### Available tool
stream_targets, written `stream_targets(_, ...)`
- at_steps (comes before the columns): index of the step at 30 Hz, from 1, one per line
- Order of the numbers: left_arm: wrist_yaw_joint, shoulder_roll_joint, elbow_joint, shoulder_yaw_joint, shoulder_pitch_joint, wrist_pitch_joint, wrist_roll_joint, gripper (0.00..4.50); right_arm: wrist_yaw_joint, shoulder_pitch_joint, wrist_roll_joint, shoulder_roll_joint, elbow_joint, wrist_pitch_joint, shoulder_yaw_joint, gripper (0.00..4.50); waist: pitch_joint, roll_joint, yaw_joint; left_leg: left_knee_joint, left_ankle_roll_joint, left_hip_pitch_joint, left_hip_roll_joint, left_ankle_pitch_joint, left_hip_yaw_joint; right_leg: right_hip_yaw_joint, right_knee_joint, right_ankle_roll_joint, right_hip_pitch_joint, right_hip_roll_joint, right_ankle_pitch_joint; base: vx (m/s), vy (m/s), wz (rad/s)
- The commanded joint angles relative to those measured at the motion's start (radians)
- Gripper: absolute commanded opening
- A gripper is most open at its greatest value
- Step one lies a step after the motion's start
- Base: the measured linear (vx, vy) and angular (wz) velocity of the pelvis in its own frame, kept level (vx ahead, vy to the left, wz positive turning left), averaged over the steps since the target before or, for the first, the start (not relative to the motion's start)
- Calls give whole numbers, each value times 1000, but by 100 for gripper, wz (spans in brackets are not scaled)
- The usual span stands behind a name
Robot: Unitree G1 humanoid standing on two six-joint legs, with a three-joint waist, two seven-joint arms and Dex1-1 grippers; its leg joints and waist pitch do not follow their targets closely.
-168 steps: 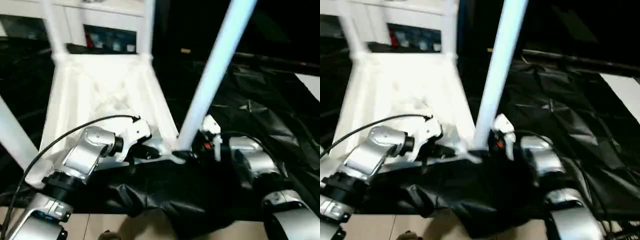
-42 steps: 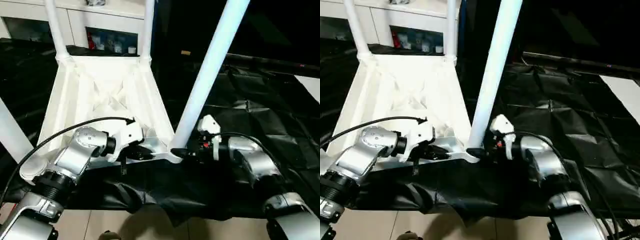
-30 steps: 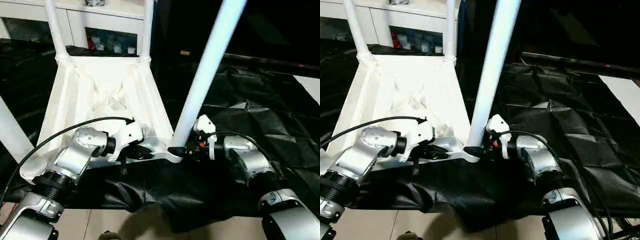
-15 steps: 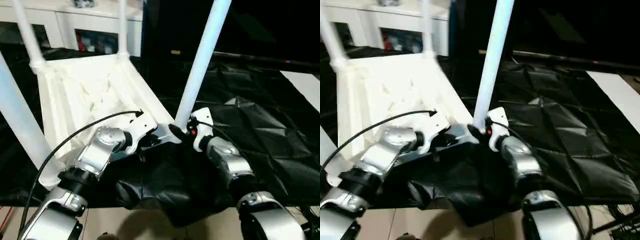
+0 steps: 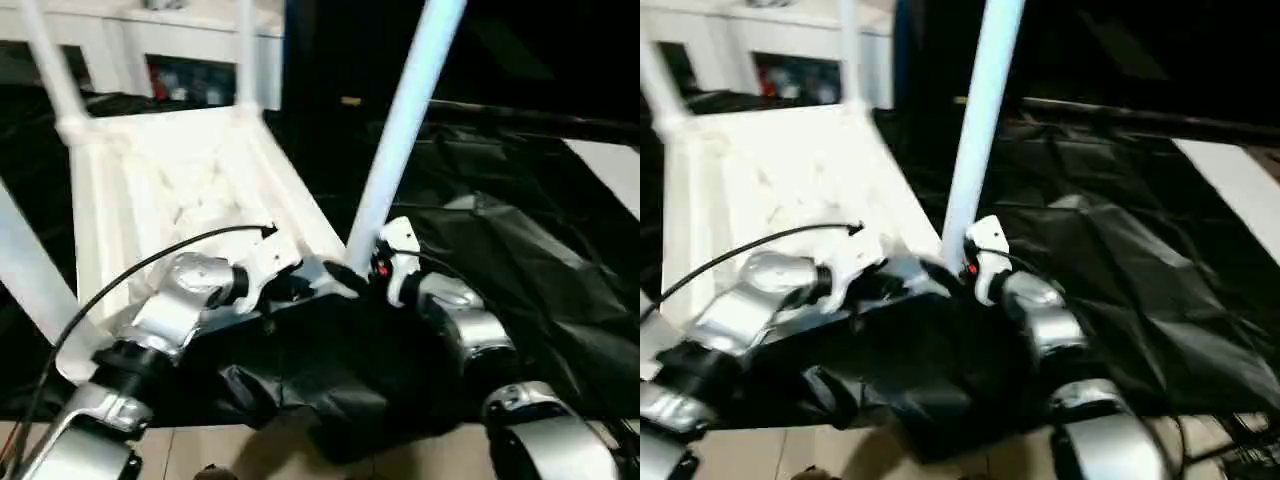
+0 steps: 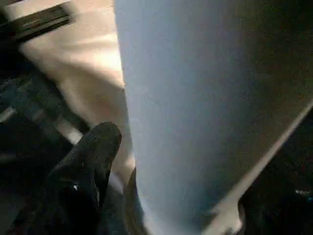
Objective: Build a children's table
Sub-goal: Rotate leg to tighten
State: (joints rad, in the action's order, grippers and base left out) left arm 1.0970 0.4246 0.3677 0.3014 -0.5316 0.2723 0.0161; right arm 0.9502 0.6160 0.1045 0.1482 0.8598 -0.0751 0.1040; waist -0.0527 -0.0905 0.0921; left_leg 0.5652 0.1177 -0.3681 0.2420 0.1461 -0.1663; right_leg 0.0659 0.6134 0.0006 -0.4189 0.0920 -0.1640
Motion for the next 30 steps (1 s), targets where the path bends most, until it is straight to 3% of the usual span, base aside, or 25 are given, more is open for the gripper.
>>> stream_targets(1, 82, -12, -51, 35, 1, -42, -39, 0, 135, -17, 9, 13, -40, 24, 44, 363, 70, 18, 1, -59, -21, 10, -12, 273, -20, -32, -61, -212, 51, 25, -161, 0, 0, 0)
stream_targets(4, 144, 19, -50, 32, 10, -65, -59, 0, 288, -30, 16, 72, -55, 48, 70, 363, 70, 19, 8, -59, -32, 11, -12, 250, -22, -30, -54, -232, 54, 23, -107, 0, 0, 0)
stream_targets(10, 187, 37, -50, 29, 12, -68, -78, 0, 367, -35, 47, 95, -83, 89, 75, 363, 66, 19, 19, -62, -9, 16, -10, 307, -23, -32, -62, -220, 51, 29, -200, 0, 0, 0)
stream_targets(12, 203, 44, -51, 28, 12, -67, -85, 0, 399, -40, 58, 98, -103, 108, 77, 331, 65, 18, 21, -62, -3, 17, -10, 325, -23, -33, -67, -206, 50, 30, -249, 0, 0, 0)
stream_targets(14, 204, 46, -49, 27, 13, -68, -85, 0, 407, -45, 59, 99, -113, 113, 80, 331, 64, 18, 22, -63, 3, 16, -9, 332, -21, -33, -69, -197, 48, 32, -279, 0, 0, 0)
stream_targets(17, 207, 47, -43, 24, 12, -69, -81, 0, 410, -49, 56, 96, -118, 112, 82, 289, 64, 17, 21, -64, 7, 14, -10, 331, -19, -32, -68, -191, 48, 32, -286, 0, 0, 0)
stream_targets(22, 192, 43, -30, 17, 11, -72, -71, 0, 423, -62, 60, 97, -135, 129, 91, 260, 65, 19, 22, -64, 8, 16, -10, 329, -19, -33, -69, -190, 47, 31, -280, 0, 0, 0)
stream_targets(27, 94, 10, -3, 0, -6, -64, -44, 0, 351, -84, 58, 70, -143, 125, 73, 247, 65, 21, 23, -65, 12, 16, -9, 329, -19, -33, -69, -193, 46, 31, -268, 0, 0, 0)
stream_targets(29, 46, -12, 5, -9, -18, -51, -34, 0, 229, -77, 44, 36, -110, 112, 45, 246, 61, 19, 21, -66, 21, 16, -12, 353, -18, -33, -75, -175, 44, 32, -329, 0, 0, 0)
stream_targets(30, -5, -34, 7, -16, -29, -34, -22, 0, 76, -59, 28, -2, -62, 94, 14, 242, 60, 23, 18, -67, 30, 17, -13, 359, -17, -34, -77, -169, 42, 34, -352, 0, 0, 0)
